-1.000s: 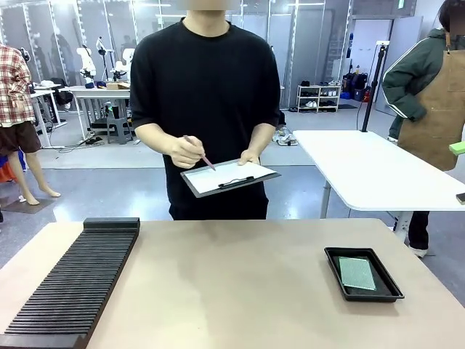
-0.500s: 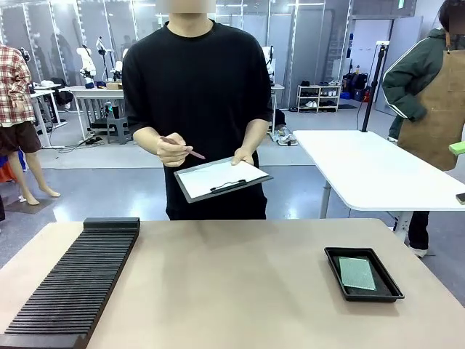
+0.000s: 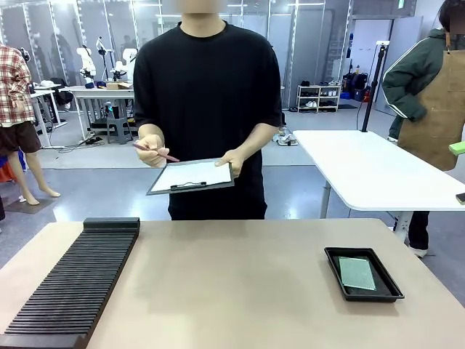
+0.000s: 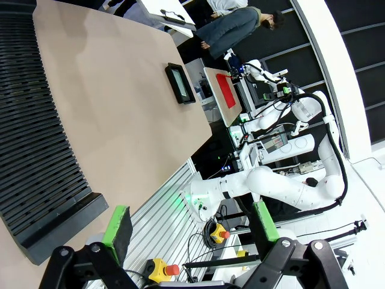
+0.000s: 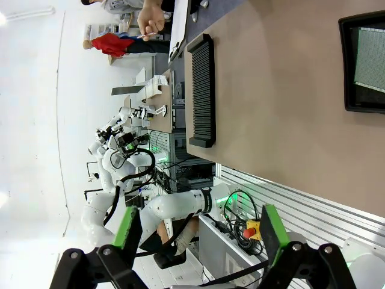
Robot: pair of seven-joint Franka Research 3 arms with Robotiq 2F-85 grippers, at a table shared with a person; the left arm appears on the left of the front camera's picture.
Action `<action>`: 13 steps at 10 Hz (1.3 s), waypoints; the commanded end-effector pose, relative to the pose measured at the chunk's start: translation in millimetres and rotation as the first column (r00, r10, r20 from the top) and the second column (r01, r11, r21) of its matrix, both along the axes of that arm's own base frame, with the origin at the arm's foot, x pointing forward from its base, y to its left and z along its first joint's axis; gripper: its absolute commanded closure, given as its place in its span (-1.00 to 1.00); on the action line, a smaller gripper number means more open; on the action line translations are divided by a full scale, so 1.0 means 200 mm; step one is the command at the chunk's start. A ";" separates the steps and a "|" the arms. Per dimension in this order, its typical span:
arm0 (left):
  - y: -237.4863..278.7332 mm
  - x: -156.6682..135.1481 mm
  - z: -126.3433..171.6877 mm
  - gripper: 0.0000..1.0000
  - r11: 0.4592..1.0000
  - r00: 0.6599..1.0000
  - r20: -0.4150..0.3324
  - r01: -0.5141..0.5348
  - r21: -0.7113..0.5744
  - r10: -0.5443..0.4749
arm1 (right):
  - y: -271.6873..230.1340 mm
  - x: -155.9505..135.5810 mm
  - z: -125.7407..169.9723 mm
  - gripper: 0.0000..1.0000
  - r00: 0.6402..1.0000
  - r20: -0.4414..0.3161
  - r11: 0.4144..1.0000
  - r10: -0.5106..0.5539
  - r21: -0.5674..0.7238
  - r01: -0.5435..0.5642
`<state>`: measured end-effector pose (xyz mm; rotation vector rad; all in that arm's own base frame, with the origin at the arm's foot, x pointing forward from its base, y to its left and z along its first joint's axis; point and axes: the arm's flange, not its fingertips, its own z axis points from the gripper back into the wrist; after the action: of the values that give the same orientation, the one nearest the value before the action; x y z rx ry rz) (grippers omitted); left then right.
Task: Inspect the PCB.
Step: Place the Blank PCB in the ESD tray.
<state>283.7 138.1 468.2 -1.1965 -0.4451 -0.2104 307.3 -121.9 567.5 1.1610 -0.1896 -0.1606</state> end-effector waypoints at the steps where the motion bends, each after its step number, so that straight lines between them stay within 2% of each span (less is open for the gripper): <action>1: 0.01 0.01 0.02 -1.00 1.000 1.000 -0.015 0.003 0.007 -0.003 | -0.01 0.00 0.01 -1.00 1.000 0.005 1.000 0.015 -0.013 -0.015; 13: 0.01 0.01 0.02 -1.00 1.000 1.000 -0.015 0.003 0.007 -0.003 | -0.01 0.00 0.01 -1.00 1.000 0.005 1.000 0.015 -0.013 -0.015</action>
<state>283.7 138.1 468.2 -1.1965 -0.4451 -0.2104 307.3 -121.8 567.5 1.1606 -0.1894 -0.1605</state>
